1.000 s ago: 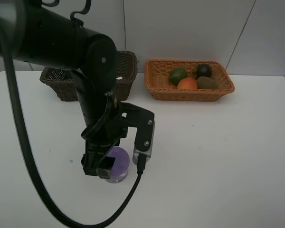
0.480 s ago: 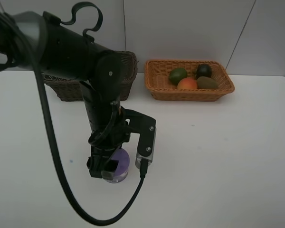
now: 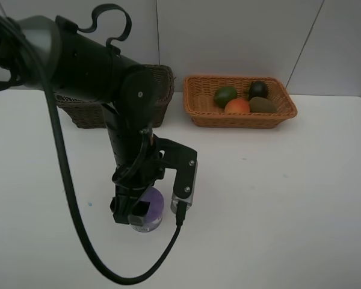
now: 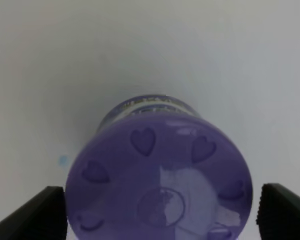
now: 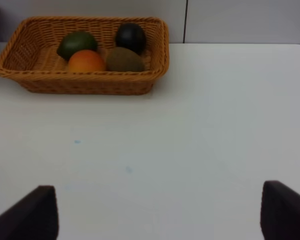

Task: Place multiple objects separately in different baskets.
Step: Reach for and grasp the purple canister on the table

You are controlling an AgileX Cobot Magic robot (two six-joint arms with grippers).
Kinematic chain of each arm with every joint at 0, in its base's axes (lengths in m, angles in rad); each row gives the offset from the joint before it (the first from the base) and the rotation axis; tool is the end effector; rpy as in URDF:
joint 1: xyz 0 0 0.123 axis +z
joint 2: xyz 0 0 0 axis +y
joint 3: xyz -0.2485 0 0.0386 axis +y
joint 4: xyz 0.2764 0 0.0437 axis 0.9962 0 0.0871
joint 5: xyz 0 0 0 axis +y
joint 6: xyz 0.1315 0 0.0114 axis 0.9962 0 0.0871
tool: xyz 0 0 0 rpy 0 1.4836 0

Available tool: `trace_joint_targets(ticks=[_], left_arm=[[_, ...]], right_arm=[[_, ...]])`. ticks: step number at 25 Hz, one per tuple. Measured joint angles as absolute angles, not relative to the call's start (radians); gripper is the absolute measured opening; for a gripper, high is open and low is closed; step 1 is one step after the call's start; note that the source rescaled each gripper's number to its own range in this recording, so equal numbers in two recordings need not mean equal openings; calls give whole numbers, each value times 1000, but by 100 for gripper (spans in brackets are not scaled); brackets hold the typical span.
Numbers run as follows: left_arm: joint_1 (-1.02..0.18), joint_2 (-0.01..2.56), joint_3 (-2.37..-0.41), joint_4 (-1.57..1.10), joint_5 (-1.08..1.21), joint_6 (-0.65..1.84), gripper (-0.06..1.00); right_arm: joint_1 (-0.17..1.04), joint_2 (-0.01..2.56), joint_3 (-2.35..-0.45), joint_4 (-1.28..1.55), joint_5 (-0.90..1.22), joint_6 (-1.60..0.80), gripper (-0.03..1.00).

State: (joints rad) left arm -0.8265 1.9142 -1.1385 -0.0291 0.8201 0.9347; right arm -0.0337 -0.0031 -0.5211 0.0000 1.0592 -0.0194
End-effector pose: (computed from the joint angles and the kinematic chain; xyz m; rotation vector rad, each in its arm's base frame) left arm 0.2392 -0.2638 0.0499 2.3547 1.9825 -0.0285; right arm 0.0877 -0.0030 0.2798 0.0144 2.0187 -0.0337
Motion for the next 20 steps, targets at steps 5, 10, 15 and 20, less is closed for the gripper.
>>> trace_joint_targets(ticks=[5,10,15,20], left_arm=[[-827,1914,-1138,-24,820,932,100],[-827,1914,-1138,-24,828,932,100],[-827,1914,-1138,-24,848,932,100],[-827,1914,-1138,-24,848,932,100]], right_arm=[[-34,-3,-521,0,1059,-19,94],[-34,-3,-521,0,1059,-19,94],[-34,-3,-521,0,1059,-19,94],[-34,-3,-521,0,1059,-19,94]])
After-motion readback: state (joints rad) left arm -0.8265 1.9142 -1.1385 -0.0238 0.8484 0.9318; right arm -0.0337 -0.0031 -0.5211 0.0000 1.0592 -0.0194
